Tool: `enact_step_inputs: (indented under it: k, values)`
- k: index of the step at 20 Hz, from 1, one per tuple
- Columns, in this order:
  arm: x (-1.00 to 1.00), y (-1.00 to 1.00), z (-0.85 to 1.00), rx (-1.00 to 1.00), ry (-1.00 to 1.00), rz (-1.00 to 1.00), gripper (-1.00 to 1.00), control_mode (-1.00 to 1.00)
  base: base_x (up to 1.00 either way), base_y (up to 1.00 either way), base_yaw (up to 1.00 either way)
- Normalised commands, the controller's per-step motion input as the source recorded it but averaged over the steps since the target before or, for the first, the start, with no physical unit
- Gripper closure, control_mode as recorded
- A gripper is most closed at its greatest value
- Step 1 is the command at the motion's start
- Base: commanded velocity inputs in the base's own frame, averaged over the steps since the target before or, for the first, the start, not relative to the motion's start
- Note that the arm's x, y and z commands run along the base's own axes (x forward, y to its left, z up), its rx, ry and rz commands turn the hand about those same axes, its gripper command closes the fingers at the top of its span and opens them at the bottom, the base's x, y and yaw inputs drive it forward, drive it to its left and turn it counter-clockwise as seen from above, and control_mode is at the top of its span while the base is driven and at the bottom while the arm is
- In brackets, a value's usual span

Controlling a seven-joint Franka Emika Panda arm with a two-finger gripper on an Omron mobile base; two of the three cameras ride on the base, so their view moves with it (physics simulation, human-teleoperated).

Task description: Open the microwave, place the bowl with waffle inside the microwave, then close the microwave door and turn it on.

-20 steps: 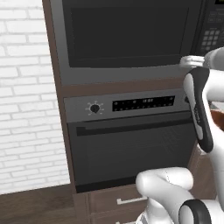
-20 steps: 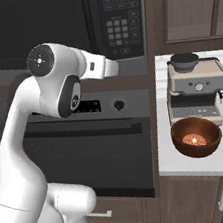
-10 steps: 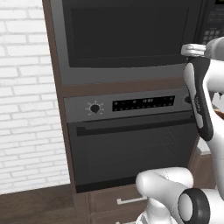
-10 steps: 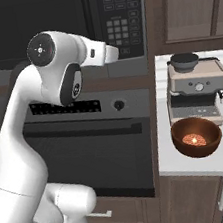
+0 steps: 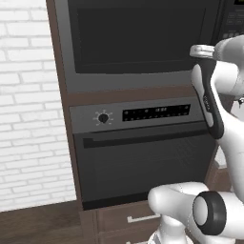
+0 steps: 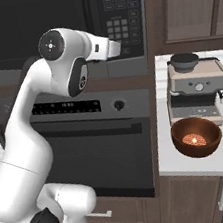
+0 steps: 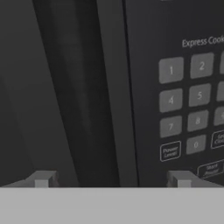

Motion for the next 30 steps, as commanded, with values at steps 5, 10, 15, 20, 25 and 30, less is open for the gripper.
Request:
enact_step_inputs:
  k: [5, 10, 15, 20, 25, 30]
  values:
    - [0.59, -0.01, -0.03, 0.03, 0.00, 0.00, -1.00, -1.00, 0.00, 0.00, 0.00]
    - [0.65, 0.00, -0.11, 0.03, -0.02, 0.03, 1.00, -1.00, 0.00, 0.00, 0.00]
    - [0.08, 0.04, -0.01, 0.01, -0.02, 0.03, 1.00, -1.00, 0.00, 0.00, 0.00]
    - [-0.28, 0.07, 0.00, 0.00, 0.00, 0.00, 1.00, -1.00, 0.00, 0.00, 0.00]
    - [-0.63, 0.15, 0.00, 0.00, 0.00, 0.00, 1.00, -1.00, 0.00, 0.00, 0.00]
    - [-0.94, 0.07, 0.00, 0.00, -0.05, -0.04, 1.00, -1.00, 0.00, 0.00, 0.00]
